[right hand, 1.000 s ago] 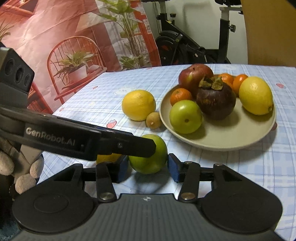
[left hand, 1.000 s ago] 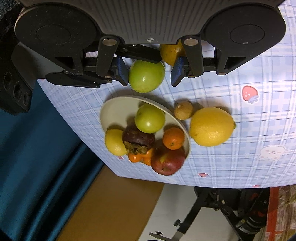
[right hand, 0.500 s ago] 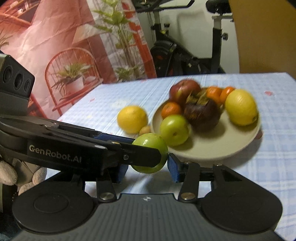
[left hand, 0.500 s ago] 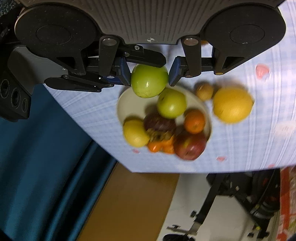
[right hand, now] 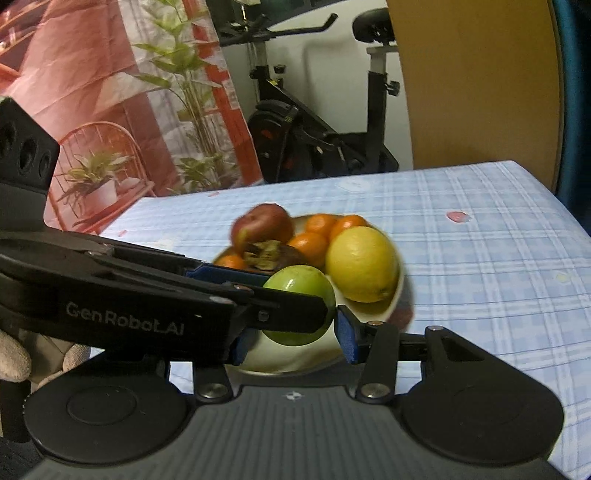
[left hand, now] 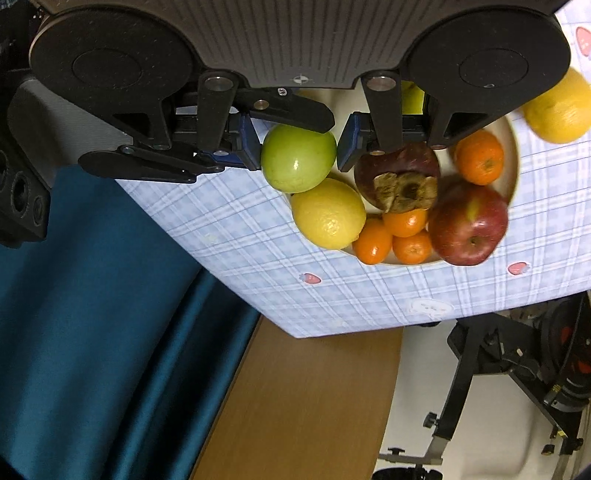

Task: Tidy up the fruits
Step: 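Carry the green apple with the left gripper over the plate and lower it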

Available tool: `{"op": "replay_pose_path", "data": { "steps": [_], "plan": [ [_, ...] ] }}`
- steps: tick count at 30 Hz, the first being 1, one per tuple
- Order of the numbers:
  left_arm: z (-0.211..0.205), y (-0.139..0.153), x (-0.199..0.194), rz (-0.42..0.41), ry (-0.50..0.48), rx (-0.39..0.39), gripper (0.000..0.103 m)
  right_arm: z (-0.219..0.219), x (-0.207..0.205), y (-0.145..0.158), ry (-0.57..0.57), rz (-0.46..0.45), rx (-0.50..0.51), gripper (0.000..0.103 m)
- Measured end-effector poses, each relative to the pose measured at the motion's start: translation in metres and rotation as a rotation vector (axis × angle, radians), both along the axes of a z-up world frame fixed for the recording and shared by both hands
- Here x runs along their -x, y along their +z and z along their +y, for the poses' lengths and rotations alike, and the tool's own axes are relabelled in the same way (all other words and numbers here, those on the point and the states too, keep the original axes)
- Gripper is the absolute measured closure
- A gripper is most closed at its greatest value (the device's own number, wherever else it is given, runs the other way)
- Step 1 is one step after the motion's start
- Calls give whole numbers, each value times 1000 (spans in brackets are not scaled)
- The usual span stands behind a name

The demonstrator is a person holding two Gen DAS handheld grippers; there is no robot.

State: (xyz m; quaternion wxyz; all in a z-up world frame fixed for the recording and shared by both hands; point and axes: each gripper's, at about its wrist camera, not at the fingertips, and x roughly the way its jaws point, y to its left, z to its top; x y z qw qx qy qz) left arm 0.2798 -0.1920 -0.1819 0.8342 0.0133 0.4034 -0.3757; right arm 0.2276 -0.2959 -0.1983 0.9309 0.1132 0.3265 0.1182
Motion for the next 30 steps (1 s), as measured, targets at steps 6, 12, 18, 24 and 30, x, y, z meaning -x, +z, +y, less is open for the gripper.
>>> {"op": "replay_pose_path", "data": {
  "steps": [6, 12, 18, 24, 30],
  "plan": [
    [-6, -8, -9, 19, 23, -19, 55, -4, -13, -11, 19, 21, 27, 54],
    [-4, -8, -15, 29, 35, -21, 56, -1, -23, -14, 31, 37, 44, 54],
    [-3, -8, -16, 34, 38, -24, 56, 2, -27, -17, 29, 47, 50, 54],
    [4, -3, -15, 40, 38, -29, 55, 6, -26, -15, 8, 55, 69, 54],
    [15, 5, -14, 51, 35, -9, 53, 5, -23, -10, -14, 49, 78, 52]
  ]
}}
